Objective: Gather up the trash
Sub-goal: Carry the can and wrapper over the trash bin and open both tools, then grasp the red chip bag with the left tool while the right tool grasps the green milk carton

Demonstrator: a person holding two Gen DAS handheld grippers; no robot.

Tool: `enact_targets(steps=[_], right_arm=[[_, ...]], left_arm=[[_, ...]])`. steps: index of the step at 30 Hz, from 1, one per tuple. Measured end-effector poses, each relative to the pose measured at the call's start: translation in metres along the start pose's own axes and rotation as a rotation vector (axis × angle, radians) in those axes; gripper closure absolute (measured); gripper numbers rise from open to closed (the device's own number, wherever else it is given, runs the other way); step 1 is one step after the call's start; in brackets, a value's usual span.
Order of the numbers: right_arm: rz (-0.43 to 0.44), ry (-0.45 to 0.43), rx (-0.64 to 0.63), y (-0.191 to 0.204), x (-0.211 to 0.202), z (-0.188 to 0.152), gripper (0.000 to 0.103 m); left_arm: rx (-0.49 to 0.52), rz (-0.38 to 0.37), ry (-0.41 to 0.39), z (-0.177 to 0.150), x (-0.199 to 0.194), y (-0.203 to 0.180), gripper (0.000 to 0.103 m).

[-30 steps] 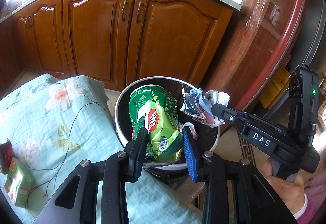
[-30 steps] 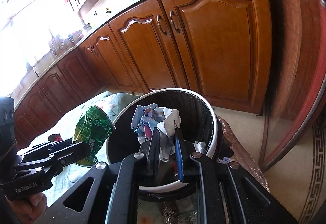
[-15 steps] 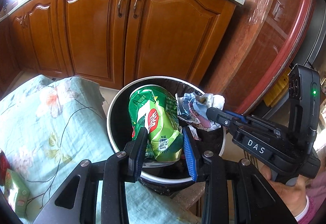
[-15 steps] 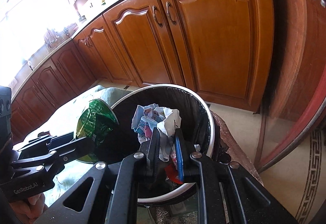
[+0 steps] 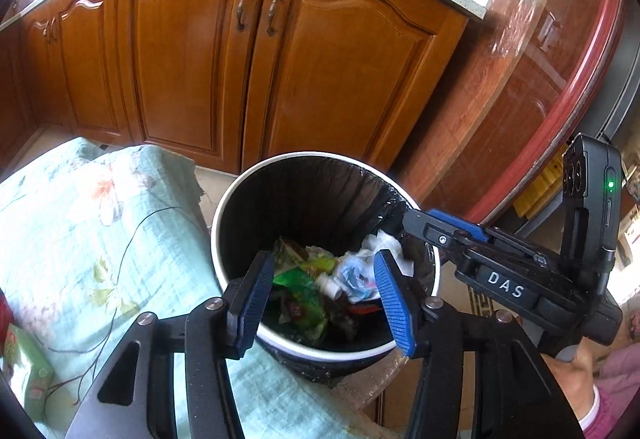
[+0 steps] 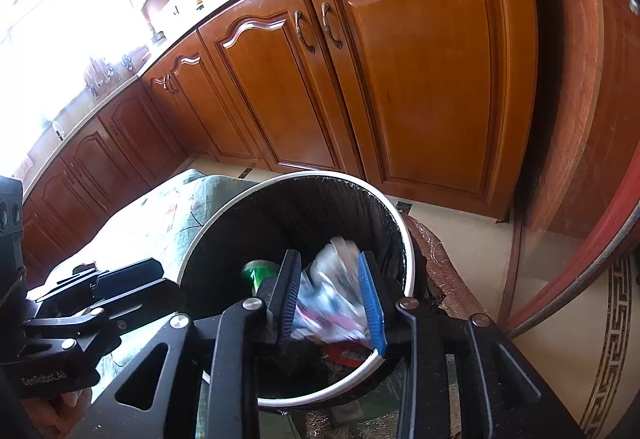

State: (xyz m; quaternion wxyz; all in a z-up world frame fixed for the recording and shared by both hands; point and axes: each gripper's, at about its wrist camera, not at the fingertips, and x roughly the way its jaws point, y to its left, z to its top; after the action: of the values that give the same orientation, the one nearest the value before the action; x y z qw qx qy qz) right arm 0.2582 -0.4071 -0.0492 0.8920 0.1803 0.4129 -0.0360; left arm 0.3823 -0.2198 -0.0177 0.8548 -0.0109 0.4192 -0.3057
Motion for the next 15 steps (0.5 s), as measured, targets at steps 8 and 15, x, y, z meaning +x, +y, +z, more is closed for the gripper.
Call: enact_targets(steps=[8, 15], right_arm=[[0.051, -0.037, 0.011, 0.014, -0.014, -0.011, 0.034], [0.126, -0.068, -0.01, 0.049, -0.031, -0.031, 0.029]], left_arm=[[-0.065, 0.043, -0.052, -0.039, -0.037, 0.024, 0.041], [-0.16, 0.095, -0.078, -0.085, -0.077, 0.059, 0.041]])
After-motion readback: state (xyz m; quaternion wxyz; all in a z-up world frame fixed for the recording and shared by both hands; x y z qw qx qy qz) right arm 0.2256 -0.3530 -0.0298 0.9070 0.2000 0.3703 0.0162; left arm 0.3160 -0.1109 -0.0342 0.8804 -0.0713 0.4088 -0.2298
